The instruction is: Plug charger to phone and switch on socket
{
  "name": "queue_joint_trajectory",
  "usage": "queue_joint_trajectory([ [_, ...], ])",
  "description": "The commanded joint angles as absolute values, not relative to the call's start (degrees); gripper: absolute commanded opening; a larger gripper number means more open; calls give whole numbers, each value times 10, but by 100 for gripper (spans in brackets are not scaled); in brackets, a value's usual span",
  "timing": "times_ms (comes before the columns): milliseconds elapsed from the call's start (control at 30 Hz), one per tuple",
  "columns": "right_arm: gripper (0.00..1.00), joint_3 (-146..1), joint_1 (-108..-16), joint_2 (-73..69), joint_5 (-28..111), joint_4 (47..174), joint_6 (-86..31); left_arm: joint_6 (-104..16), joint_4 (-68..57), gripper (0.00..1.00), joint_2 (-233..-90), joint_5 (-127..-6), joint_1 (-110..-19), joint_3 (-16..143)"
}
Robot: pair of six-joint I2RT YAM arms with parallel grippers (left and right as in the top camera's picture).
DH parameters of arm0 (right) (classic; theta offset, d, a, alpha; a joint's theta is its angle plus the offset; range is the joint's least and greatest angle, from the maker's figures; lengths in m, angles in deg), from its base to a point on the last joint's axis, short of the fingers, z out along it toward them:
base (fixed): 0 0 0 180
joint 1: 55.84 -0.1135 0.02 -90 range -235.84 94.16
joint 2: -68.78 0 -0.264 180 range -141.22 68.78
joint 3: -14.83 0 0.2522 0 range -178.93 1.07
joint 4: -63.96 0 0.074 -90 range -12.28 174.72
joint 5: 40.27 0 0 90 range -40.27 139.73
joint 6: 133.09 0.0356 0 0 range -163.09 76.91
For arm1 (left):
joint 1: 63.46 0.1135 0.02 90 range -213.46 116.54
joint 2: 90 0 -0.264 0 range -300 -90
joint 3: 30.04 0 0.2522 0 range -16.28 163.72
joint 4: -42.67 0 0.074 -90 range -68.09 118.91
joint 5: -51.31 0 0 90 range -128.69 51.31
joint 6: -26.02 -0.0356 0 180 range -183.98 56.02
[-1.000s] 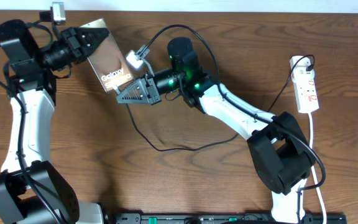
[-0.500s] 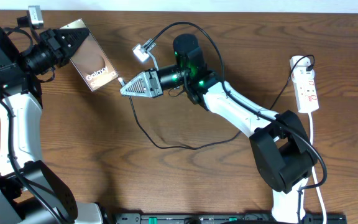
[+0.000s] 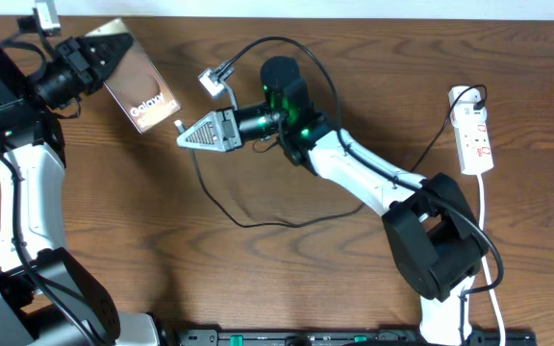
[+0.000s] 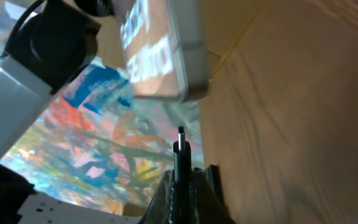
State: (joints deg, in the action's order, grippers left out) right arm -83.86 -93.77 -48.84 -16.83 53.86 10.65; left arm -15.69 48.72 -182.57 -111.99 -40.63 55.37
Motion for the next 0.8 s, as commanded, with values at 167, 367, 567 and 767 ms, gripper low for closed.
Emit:
queue_joint_trajectory([
  [167, 1, -846, -949, -486, -168, 494, 141, -100, 525, 7, -1824, -1117, -406, 557],
  [367, 1, -846, -949, -486, -168, 487, 144, -98, 525, 7, -1824, -1117, -410, 557],
  [567, 1, -846, -949, -486, -167, 482, 148, -98, 525, 7, -1824, -1117, -413, 557],
  [767, 1, -846, -948, -486, -163, 481, 148, -96, 524, 7, -1824, -1117, -418, 557],
])
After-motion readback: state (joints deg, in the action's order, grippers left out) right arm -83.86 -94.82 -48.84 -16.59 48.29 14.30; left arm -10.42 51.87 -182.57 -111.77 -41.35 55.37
